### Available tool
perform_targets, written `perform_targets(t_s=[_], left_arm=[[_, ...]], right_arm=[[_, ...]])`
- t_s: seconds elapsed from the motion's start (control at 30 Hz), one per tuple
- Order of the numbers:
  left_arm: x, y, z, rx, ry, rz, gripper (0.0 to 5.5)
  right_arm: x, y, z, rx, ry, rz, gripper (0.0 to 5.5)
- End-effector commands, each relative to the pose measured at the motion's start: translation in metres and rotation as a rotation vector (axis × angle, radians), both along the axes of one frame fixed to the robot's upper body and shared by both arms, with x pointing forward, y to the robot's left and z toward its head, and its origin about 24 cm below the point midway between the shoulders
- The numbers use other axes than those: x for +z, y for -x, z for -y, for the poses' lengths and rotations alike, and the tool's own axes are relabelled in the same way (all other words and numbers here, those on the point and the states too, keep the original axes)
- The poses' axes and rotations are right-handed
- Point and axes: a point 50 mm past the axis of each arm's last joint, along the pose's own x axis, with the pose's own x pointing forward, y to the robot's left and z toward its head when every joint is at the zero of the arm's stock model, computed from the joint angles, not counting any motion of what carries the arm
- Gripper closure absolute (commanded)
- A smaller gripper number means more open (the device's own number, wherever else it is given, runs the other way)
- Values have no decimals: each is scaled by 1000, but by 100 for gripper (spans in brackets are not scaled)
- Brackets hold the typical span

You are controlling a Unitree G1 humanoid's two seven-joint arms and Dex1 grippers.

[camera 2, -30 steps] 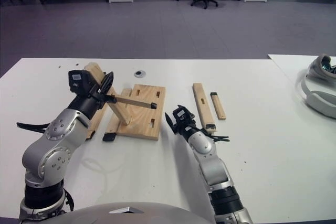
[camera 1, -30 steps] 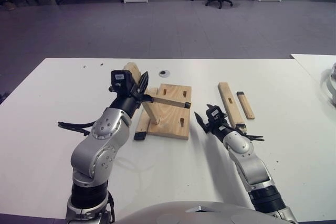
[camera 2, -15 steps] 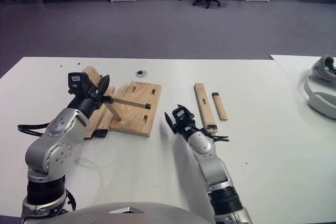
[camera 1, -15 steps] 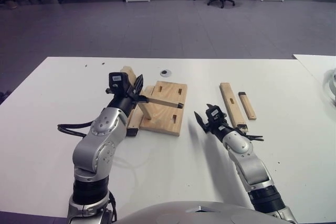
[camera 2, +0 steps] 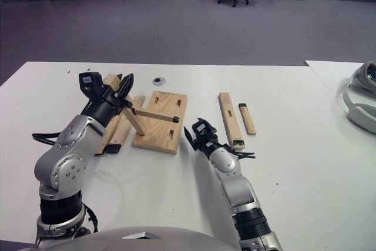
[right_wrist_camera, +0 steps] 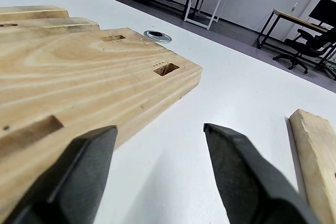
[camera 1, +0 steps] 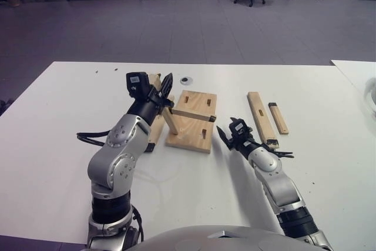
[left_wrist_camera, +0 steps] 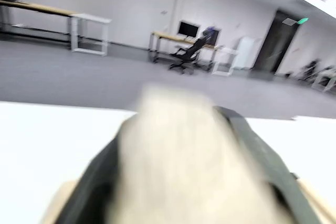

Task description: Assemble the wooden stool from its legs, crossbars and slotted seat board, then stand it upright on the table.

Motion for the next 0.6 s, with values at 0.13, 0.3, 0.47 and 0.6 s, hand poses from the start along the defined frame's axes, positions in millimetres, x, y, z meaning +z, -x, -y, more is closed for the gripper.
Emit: perform_targets(t_s=[0.13,0.3,0.47,0.6], left_arm=[[21,7,10,-154,107,62,246],[36,20,14,-269,96,161,146],[103,3,-27,-143,115,465,86],[99,-23,-65,7,14,412,86]], right_arm=[[7,-8,10,-38,24,46,242],[21,-17,43,-158,58,113,242],[44,-27,64,-266,25,240,242],[52,-30,79,-347,12,295,242]])
